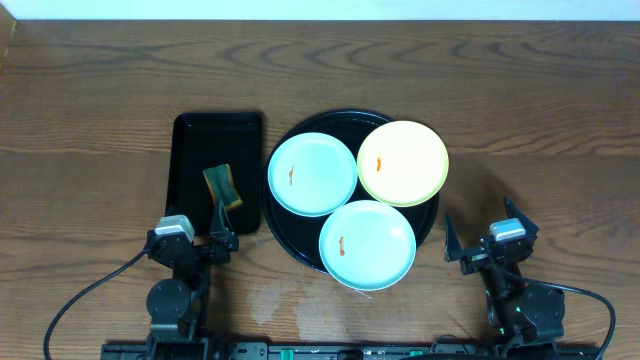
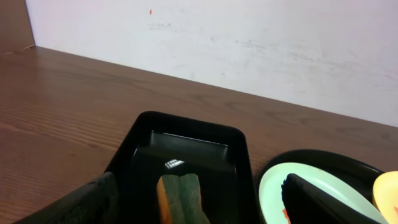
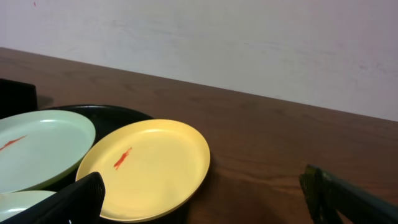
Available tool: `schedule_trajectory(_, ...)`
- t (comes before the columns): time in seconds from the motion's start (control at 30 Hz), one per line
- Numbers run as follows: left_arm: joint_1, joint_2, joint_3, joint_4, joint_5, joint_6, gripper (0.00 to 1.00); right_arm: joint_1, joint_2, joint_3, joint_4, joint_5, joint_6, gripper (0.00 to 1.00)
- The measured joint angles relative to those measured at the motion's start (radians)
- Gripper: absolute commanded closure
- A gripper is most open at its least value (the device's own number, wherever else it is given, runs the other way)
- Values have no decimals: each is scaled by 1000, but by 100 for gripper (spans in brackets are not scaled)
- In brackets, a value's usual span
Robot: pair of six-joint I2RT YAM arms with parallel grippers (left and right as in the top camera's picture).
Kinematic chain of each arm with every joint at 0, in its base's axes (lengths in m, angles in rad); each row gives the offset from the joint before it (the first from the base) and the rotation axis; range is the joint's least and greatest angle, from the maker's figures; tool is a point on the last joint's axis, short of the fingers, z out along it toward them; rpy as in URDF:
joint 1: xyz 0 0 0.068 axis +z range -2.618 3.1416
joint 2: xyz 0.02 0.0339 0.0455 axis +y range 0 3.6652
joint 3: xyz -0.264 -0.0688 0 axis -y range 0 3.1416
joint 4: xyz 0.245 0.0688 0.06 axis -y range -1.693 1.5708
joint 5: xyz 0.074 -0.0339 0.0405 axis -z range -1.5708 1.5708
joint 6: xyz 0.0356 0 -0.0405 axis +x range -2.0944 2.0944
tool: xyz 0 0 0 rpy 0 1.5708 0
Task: Clean dirty plates on tray and stack at the side
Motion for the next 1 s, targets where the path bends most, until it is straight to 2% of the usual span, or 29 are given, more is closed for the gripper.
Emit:
schedule_trajectory(0.43,0,0,0,0,9,0,15,0,0,0,0,0,0,1)
schedule_trajectory(0.63,0,0,1,11,109,0,15,0,0,0,25,-14,2,1)
schedule_trajectory(0.8,0,0,2,52,177,0,15,0,0,-2,137,-136,53,1)
schedule_trajectory(0.9,0,27,48,3,191,0,15,0,5,25,113,-176,87,1)
schedule_trajectory(1.0,0,127,193,-81,198,-1,15,0,71,132,17,-198,103,1)
